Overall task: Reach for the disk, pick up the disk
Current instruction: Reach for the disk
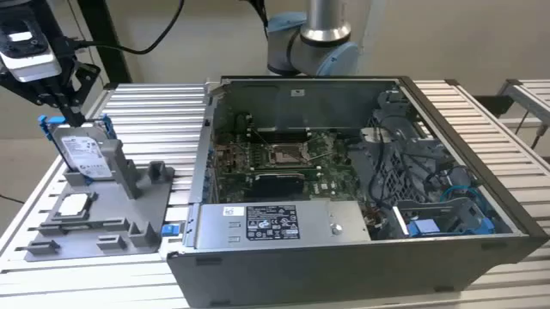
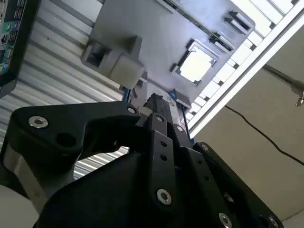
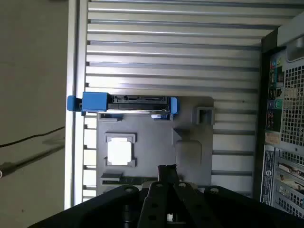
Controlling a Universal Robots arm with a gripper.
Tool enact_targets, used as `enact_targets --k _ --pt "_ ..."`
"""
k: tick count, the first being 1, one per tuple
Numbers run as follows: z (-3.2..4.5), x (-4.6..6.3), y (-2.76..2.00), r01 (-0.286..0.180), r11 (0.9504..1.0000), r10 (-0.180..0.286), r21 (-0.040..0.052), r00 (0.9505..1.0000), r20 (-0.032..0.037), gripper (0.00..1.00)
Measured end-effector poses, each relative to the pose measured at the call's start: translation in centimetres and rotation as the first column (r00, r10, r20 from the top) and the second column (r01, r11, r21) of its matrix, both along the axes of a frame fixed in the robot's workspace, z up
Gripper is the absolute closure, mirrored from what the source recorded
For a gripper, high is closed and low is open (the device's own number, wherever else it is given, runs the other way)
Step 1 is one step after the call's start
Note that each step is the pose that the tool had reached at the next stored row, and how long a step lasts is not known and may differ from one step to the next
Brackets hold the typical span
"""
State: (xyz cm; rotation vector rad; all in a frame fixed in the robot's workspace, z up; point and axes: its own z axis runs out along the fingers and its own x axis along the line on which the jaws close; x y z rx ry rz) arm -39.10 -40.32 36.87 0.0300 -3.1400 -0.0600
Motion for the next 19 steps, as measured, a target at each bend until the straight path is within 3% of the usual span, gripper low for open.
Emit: enact_targets --k 14,19 --pt "0.0 0.0 0.03 0.0 1.0 0.0 0.0 1.0 0.0 1.0" --pt "-0.01 0.0 0.85 0.0 1.0 0.0 0.0 1.0 0.0 1.0"
